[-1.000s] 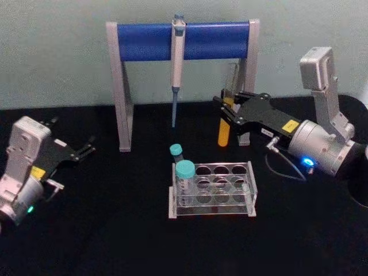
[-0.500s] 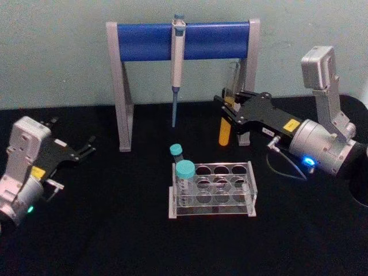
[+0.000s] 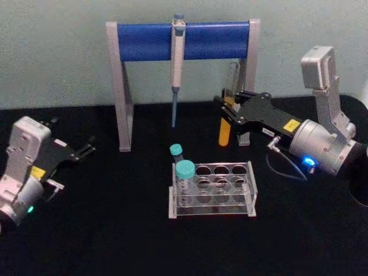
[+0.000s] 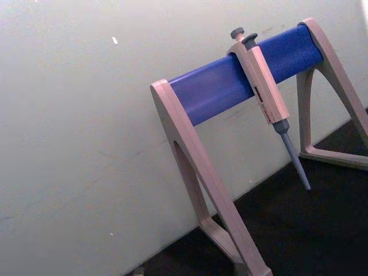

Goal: Pick up the test tube from the test tube rack, shake it, then place it back into the test tube rack.

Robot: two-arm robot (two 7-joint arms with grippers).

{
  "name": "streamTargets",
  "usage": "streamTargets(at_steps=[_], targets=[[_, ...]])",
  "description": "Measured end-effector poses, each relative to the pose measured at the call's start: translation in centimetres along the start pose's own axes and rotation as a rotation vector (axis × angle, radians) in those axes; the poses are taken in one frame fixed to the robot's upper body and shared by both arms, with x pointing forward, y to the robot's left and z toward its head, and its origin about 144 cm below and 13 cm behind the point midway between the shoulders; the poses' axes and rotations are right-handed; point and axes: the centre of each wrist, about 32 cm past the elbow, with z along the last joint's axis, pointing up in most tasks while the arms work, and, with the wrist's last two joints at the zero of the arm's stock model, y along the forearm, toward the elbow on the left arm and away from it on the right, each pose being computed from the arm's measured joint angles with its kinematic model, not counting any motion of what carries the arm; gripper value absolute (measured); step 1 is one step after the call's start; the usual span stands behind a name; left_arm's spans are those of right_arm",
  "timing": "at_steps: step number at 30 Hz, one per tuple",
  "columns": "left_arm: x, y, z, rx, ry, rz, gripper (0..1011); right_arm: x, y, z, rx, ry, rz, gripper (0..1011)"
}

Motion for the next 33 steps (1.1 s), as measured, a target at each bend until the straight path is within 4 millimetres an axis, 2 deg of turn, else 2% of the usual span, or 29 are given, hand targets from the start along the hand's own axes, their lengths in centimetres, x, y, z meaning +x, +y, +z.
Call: streamTargets(at_steps=[14,33], targets=[[0.0,0.0,0.0,0.000,0.000,0.000,1001,-0.2,-0.2,0.0,0.000,0.003,0.004,232],[0.0,0.0,0.0,0.000,0.000,0.000,1002,-1.7,-1.5,-0.7,-0.008,0.045,0.051,232]])
